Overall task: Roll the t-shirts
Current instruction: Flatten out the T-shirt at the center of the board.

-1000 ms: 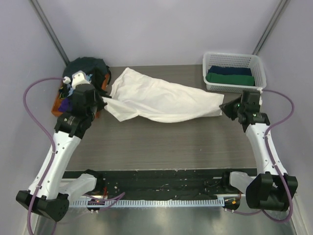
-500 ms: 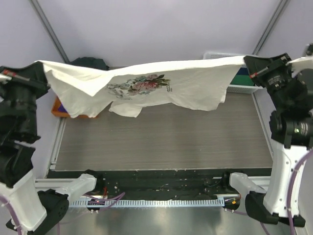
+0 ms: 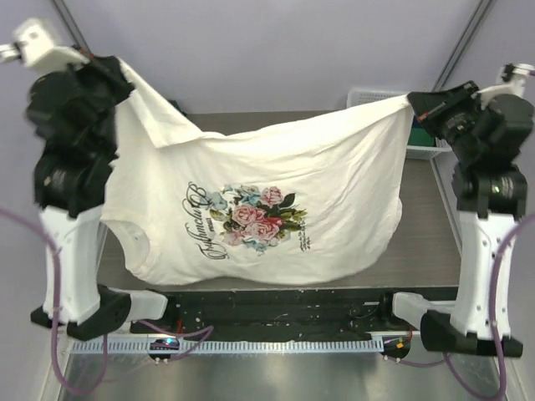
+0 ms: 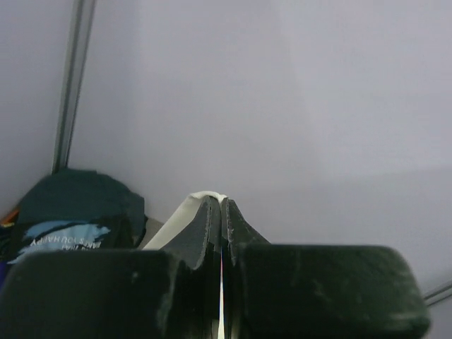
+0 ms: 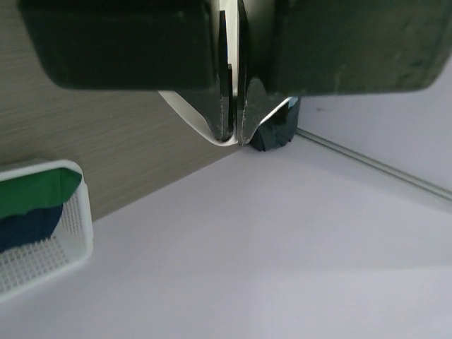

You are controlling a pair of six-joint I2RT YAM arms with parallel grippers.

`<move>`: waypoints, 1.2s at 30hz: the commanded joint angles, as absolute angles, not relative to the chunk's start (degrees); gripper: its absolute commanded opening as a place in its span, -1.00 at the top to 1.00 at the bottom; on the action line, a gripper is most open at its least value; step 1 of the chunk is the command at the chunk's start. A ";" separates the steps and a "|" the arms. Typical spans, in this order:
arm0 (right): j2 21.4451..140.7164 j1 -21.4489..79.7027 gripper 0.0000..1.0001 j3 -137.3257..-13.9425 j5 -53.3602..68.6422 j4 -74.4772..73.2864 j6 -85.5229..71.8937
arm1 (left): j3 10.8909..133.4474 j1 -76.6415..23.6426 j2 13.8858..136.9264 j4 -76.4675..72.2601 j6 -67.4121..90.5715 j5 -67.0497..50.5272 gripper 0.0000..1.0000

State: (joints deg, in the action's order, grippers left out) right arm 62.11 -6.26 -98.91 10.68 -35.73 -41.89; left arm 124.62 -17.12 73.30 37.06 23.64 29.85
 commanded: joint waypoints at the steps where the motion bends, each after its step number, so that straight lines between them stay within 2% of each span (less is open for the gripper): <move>1: 72.41 -6.59 0.98 -91.52 16.16 -31.65 -45.78 | 120.95 -16.87 81.81 32.88 25.13 28.56 1.00; 4: 77.68 -6.59 0.98 -87.46 19.59 -25.15 -48.77 | 118.04 -16.61 85.33 29.19 25.14 28.65 1.00; 6: 82.07 -6.59 0.98 -89.46 19.51 -24.17 -48.69 | 121.35 -15.91 89.20 28.74 24.79 27.52 1.00; 9: 87.60 -8.34 0.98 -98.85 21.87 -25.83 -48.78 | 129.95 -14.60 91.67 28.92 24.70 24.26 1.00; 11: 90.25 -10.45 0.98 -108.42 26.78 -26.63 -51.31 | 131.92 -14.59 90.53 23.23 24.35 23.30 1.00; 16: 97.19 -19.85 0.98 -126.35 36.55 -26.54 -57.30 | 139.21 -14.59 89.56 18.55 23.12 21.36 1.00; 19: 98.79 -20.92 0.98 -127.89 40.16 -26.28 -59.23 | 136.85 -14.68 87.99 15.39 22.06 21.88 1.00; 21: 97.57 -20.48 0.98 -123.25 41.91 -24.01 -59.94 | 132.91 -14.68 87.63 14.25 21.19 20.23 1.00; 25: 90.10 -20.13 0.98 -93.95 42.80 -6.26 -65.39 | 119.65 -14.59 86.92 13.62 20.04 15.92 1.00; 27: 87.55 -20.04 0.98 -87.22 42.80 -3.62 -64.60 | 111.07 -14.68 85.87 14.67 20.65 15.73 0.99; 29: 85.88 -19.78 0.98 -78.86 43.07 -3.25 -61.72 | 104.97 -14.68 83.77 15.12 21.27 15.38 1.00; 30: 83.95 -19.60 0.98 -76.49 43.07 -4.04 -60.48 | 97.89 -14.68 80.89 15.20 22.84 15.90 1.00; 32: 81.49 -19.25 0.98 -70.25 41.93 -6.32 -55.49 | 90.48 -14.68 76.66 15.56 24.69 20.10 1.00; 36: 74.81 -18.46 0.98 -58.65 39.64 -9.22 -51.33 | 73.94 -14.59 62.80 18.01 29.17 23.28 1.00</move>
State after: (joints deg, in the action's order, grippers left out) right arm 85.43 -19.29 -64.38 40.12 -10.59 -57.28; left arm 81.93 -14.92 78.43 16.53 24.62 18.37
